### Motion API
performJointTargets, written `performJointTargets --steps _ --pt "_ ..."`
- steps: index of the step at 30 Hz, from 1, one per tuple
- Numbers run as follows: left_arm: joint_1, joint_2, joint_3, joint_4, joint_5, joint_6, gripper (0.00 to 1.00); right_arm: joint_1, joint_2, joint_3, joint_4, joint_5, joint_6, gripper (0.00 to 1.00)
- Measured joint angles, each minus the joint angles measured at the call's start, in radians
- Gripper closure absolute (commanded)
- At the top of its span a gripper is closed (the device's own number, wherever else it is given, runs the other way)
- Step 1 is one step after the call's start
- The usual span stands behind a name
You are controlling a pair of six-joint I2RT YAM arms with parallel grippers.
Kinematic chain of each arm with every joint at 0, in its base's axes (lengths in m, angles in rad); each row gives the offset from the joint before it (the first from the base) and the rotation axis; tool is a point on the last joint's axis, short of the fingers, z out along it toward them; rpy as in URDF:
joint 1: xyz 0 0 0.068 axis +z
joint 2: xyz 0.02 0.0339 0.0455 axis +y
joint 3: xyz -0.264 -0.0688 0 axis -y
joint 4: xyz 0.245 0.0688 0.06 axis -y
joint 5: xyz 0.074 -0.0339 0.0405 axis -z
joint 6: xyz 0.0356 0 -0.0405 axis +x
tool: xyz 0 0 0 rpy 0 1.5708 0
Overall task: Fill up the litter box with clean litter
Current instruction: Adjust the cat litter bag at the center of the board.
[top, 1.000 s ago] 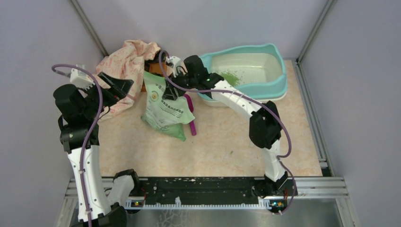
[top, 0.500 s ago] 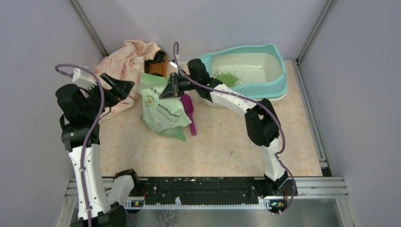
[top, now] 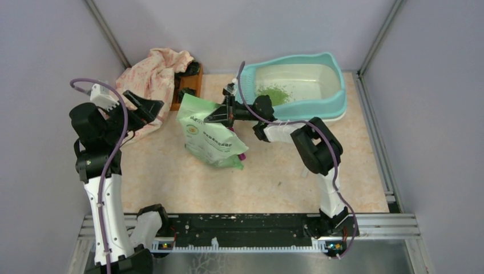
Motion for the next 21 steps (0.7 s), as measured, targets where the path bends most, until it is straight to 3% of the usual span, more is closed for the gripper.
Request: performJointTargets --steps 7,14,21 --pt "0.000 0.004 -0.031 0.000 0.049 -0.002 0.01 -0.001 -0.059 -0.074 0.173 -0.056 0.149 1.00" --pt "0.000 -0.034 -0.123 0.023 0.143 -0.037 0.01 -0.016 -0.224 -0.229 0.275 -0.120 0.157 1.00" --pt "0.000 -0.122 -0.252 0.084 0.284 -0.111 0.01 -0.027 -0.269 -0.283 0.302 -0.179 0.129 1.00"
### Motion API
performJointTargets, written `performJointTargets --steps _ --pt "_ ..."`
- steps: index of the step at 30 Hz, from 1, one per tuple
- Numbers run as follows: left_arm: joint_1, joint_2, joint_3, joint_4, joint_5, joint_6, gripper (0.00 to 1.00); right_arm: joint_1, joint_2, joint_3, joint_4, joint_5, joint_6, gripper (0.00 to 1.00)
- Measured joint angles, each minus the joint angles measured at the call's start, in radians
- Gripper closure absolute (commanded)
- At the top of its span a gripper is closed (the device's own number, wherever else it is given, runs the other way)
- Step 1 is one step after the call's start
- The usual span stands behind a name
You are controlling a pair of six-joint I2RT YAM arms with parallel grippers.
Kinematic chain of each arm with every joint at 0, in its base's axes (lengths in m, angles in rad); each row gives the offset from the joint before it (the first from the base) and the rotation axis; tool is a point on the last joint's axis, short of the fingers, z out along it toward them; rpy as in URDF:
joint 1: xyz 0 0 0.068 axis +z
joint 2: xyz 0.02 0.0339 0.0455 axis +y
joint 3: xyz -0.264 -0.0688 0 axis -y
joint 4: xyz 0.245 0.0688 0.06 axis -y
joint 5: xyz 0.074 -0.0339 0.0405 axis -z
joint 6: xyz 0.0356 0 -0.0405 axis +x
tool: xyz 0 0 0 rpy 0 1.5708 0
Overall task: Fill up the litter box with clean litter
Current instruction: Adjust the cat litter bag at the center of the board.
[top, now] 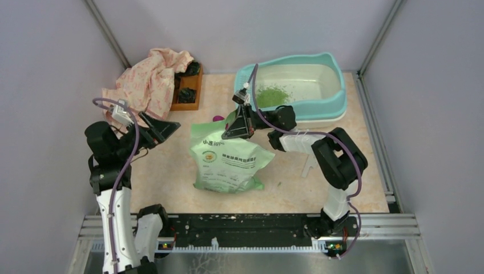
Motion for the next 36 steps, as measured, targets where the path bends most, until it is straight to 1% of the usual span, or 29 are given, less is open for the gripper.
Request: performJointTargets --steps 6,11,12,14,15,16,18,19,21,23,24,26,28,31,36 --pt "-0.002 -0.111 -0.116 0.081 0.077 -0.058 0.01 -0.015 0.005 -0.018 -0.004 -0.051 -0.046 1.00" --pt "-0.002 -0.142 -0.181 0.146 0.119 -0.088 0.01 -0.028 0.037 0.021 -0.011 -0.042 -0.066 1.00" --pt "-0.002 -0.141 -0.187 0.150 0.122 -0.093 0.01 -0.030 0.041 0.032 -0.028 -0.044 -0.080 0.93" --pt "-0.002 -0.139 -0.188 0.153 0.128 -0.097 0.01 -0.033 0.042 0.043 -0.070 -0.047 -0.117 0.84" --pt "-0.002 -0.138 -0.188 0.158 0.131 -0.099 0.01 -0.037 0.041 0.051 -0.102 -0.046 -0.150 0.77" --pt "-0.003 -0.138 -0.188 0.164 0.135 -0.100 0.01 -0.040 0.038 0.056 -0.137 -0.045 -0.186 0.72" --pt "-0.006 -0.138 -0.186 0.171 0.143 -0.101 0.01 -0.060 0.010 0.062 -0.285 -0.044 -0.308 0.66" --pt "-0.009 -0.138 -0.186 0.174 0.148 -0.103 0.01 -0.073 -0.016 0.065 -0.395 -0.042 -0.396 0.64" --pt "-0.022 -0.142 -0.186 0.175 0.156 -0.104 0.01 -0.098 -0.074 0.101 -0.701 -0.021 -0.613 0.62" --pt "-0.042 -0.149 -0.187 0.175 0.164 -0.104 0.01 -0.118 -0.127 0.189 -1.043 0.037 -0.868 0.61" --pt "-0.051 -0.155 -0.188 0.176 0.167 -0.104 0.01 -0.126 -0.149 0.222 -1.161 0.064 -0.968 0.61" --pt "-0.066 -0.164 -0.194 0.176 0.174 -0.104 0.01 -0.141 -0.208 0.250 -1.339 0.113 -1.128 0.60" --pt "-0.077 -0.166 -0.196 0.173 0.176 -0.102 0.01 -0.155 -0.274 0.243 -1.471 0.158 -1.240 0.60" --pt "-0.087 -0.165 -0.195 0.152 0.170 -0.083 0.01 -0.163 -0.360 0.203 -1.589 0.233 -1.347 0.60" --pt "-0.092 -0.165 -0.195 0.105 0.142 -0.045 0.01 -0.165 -0.507 0.074 -1.698 0.365 -1.433 0.60"
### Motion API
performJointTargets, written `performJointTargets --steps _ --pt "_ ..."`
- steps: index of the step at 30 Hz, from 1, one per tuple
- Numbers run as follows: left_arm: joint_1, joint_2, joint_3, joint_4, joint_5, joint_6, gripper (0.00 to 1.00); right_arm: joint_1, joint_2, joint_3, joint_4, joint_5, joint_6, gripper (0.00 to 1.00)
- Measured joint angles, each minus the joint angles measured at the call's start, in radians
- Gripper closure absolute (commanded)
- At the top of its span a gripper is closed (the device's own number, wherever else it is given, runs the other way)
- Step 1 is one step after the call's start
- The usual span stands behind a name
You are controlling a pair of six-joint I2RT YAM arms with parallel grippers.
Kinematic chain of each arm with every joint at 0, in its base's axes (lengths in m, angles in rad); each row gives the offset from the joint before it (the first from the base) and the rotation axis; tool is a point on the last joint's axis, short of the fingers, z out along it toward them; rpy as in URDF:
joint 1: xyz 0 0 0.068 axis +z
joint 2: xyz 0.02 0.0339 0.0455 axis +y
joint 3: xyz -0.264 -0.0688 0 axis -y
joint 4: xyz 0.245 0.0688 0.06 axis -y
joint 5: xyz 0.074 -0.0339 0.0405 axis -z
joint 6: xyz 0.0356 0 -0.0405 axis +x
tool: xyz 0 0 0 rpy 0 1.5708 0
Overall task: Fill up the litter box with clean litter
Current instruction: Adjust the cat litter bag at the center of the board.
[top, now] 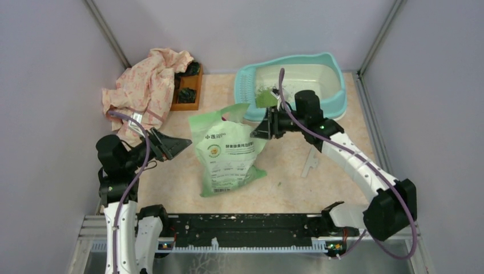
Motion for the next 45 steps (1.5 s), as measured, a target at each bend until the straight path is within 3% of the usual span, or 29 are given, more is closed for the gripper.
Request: performJointTargets --steps 9,16,21,25,32,34,39,45 --pt "0.000 -0.005 -0.018 -0.001 -0.035 0.031 0.01 0.000 -0.266 -0.277 0.007 0.201 -0.057 0.59" --pt "-0.035 0.021 -0.037 0.004 -0.076 0.084 0.01 0.000 -0.340 -0.430 0.117 0.267 -0.030 0.59" --pt "-0.149 0.092 -0.036 0.031 -0.148 0.110 0.01 -0.001 -0.356 -0.499 0.222 0.277 -0.003 0.59" --pt "-0.322 0.169 -0.034 0.053 -0.256 0.133 0.01 -0.026 -0.356 -0.536 0.321 0.259 0.023 0.59" --pt "-0.410 0.227 -0.020 0.058 -0.366 0.180 0.01 -0.103 -0.328 -0.612 0.488 0.175 0.082 0.59" --pt "-0.410 0.236 -0.006 0.060 -0.381 0.195 0.09 -0.110 -0.293 -0.622 0.550 0.140 0.100 0.59" --pt "-0.412 0.268 0.029 0.074 -0.396 0.225 0.53 -0.110 -0.212 -0.653 0.705 0.065 0.146 0.59" --pt "-0.417 0.324 0.040 0.088 -0.377 0.241 0.67 -0.110 -0.141 -0.678 0.852 0.023 0.182 0.59"
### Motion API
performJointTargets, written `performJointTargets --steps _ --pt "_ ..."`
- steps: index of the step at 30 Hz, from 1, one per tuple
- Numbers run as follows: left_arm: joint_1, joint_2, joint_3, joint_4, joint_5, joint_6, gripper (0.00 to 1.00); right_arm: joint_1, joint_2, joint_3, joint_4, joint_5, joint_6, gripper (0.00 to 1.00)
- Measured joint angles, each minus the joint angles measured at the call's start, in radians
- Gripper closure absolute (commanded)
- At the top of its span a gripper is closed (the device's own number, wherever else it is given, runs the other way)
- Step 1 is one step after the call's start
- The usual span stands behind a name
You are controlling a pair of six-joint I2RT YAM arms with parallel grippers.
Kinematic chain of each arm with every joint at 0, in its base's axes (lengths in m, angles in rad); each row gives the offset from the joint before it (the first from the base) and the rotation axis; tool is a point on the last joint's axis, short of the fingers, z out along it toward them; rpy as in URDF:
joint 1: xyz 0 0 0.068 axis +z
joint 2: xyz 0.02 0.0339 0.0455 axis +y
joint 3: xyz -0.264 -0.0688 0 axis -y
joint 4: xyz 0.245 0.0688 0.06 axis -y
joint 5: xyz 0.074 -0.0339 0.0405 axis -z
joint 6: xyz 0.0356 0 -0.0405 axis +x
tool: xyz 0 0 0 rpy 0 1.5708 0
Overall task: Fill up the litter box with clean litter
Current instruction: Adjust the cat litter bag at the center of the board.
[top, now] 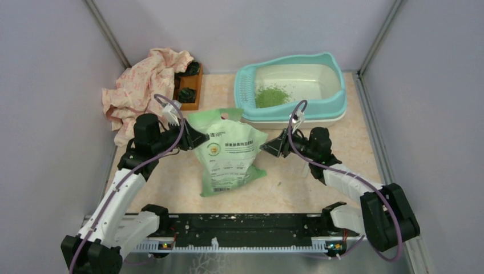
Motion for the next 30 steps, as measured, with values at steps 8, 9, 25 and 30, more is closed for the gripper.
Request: performJointTargets --steps 8,9,25,30 --pt "-0.003 0.010 0.021 -0.004 0.008 0.010 0.71 0.000 0.121 -0.006 0.171 0.001 0.035 0.59" --pt "-0.003 0.011 0.027 -0.003 0.009 0.010 0.70 0.000 0.134 -0.006 0.187 0.003 0.041 0.59" --pt "-0.003 0.011 0.056 -0.008 0.017 0.013 0.69 0.000 -0.021 -0.040 0.082 0.041 -0.033 0.59" --pt "-0.004 0.011 0.056 -0.008 0.020 0.013 0.69 0.000 -0.001 -0.040 0.067 0.056 -0.039 0.59"
